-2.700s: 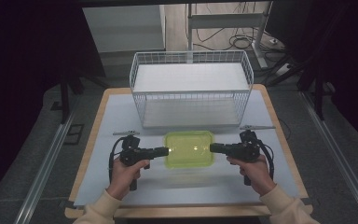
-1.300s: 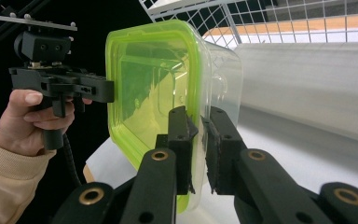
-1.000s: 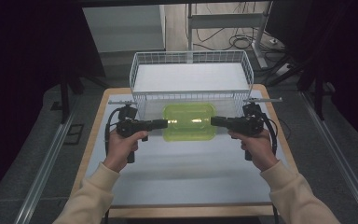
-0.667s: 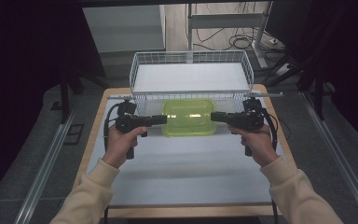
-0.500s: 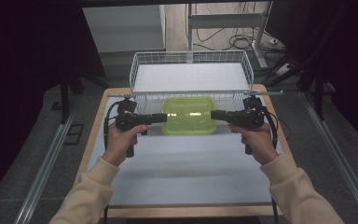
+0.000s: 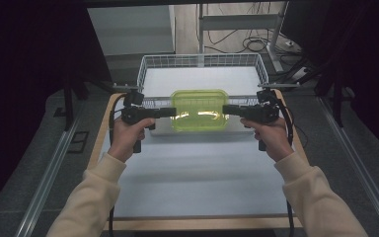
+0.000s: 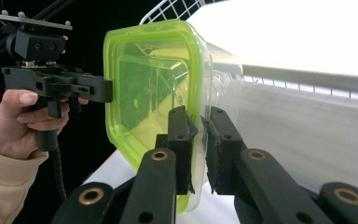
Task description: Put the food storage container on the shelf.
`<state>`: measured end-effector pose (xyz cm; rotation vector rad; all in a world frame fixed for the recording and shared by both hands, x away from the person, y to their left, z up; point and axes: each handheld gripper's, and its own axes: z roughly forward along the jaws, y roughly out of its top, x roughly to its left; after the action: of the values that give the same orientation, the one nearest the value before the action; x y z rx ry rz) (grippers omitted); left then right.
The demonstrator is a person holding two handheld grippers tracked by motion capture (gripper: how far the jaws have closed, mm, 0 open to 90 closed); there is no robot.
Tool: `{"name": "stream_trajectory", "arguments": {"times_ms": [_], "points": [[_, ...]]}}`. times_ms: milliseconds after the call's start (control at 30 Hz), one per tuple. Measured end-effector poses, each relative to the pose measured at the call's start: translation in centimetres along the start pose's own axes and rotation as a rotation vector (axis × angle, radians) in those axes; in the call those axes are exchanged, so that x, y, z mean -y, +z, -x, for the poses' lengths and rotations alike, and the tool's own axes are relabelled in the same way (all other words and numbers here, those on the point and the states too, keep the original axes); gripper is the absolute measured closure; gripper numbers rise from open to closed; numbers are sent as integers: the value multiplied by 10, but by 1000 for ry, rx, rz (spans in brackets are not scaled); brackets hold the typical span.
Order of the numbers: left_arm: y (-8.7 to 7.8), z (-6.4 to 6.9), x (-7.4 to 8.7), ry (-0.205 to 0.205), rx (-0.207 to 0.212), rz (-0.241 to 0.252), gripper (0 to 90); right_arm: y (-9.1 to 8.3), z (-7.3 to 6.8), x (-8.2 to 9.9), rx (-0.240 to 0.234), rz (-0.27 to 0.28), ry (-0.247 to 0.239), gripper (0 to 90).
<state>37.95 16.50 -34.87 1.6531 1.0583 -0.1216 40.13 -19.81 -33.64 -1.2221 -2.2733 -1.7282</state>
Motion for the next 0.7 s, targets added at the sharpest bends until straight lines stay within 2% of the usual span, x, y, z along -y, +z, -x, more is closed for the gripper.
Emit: {"name": "stream_trajectory", "arguments": {"times_ms": [333, 700], "points": [[5, -6, -25, 6, -9, -5, 816, 4, 6, -20, 10, 10, 16, 812], [18, -18, -58, 5, -23, -17, 815, 11, 25, -51, 37, 19, 16, 812]]}}
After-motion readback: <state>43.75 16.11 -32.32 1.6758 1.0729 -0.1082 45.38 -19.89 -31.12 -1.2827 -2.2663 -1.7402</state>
